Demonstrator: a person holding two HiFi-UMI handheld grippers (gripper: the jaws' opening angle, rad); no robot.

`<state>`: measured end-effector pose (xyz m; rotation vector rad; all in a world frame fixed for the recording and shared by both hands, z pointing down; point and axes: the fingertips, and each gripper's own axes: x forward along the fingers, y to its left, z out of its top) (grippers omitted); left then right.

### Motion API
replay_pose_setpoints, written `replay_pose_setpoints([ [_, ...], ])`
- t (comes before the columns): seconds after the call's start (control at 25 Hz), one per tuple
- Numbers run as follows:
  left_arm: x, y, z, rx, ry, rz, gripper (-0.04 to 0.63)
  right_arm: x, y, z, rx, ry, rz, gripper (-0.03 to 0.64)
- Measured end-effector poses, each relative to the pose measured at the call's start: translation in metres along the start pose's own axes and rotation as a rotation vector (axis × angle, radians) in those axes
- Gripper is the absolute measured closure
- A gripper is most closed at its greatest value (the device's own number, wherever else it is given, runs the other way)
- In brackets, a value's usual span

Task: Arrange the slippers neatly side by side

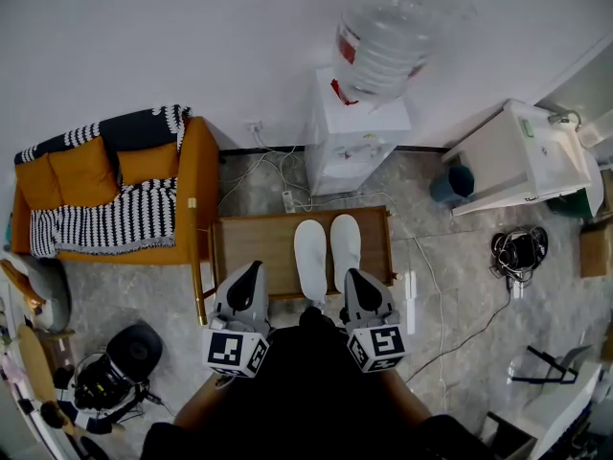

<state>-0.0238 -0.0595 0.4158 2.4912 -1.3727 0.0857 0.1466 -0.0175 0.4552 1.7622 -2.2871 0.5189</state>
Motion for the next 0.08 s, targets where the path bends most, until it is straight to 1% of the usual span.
replay_pose_setpoints([
  [0.08, 0.0004, -0.0008, 0.0, -0.003, 0.0, 0.001, 0.583, 0.0002, -0.0005, 0.0003, -0.003, 0.001, -0.001, 0.604],
])
